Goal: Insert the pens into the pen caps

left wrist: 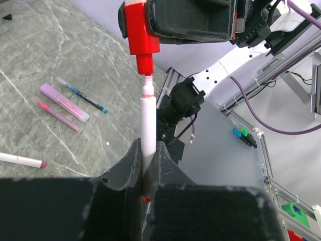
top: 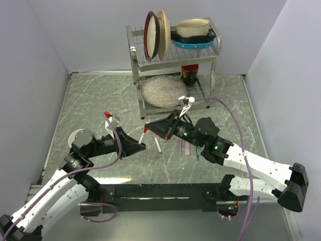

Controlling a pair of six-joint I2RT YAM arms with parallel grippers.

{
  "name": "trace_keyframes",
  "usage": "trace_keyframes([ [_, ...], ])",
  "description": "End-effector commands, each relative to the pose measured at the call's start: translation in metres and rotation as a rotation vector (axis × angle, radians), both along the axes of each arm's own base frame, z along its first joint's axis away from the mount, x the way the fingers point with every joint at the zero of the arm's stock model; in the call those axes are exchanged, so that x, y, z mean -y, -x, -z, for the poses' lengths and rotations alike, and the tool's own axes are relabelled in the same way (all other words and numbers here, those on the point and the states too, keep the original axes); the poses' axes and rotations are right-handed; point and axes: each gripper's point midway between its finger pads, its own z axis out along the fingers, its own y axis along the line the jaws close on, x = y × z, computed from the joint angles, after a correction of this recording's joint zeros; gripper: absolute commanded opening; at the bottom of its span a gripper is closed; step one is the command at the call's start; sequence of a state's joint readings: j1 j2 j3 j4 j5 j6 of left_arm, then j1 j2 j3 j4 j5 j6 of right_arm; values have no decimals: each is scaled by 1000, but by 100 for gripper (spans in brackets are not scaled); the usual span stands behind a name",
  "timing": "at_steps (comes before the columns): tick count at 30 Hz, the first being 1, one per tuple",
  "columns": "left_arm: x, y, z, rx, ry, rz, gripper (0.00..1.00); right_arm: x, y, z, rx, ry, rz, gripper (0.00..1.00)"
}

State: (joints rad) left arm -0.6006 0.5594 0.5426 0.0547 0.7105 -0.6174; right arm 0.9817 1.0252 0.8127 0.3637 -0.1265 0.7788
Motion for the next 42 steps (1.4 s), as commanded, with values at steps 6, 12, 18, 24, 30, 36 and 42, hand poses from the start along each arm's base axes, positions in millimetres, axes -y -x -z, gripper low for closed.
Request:
trace_keyframes([
  [6,-3,-1,-15,53,23,-17,1,-1,8,-14,20,-60,-38,0],
  [12,-3,-2,-15,54,23,-26,1,-3,14,-7,-3,-63,-69,0],
  [18,-5,-2,-18,62,33,-42,1,-7,17,13,-37,-28,-73,0],
  [24,-4,-9,-15,43,27,-64,1,-16,31,22,-44,-5,-112,0],
  [30,-3,-30,-16,17,15,-151,1,-39,63,68,-112,102,-206,0],
  [36,-2,-54,-16,-9,-10,-239,1,-43,88,99,-168,135,-255,0],
  [42,-1,-73,-28,-2,37,-307,1,-43,96,106,-214,108,-280,0],
])
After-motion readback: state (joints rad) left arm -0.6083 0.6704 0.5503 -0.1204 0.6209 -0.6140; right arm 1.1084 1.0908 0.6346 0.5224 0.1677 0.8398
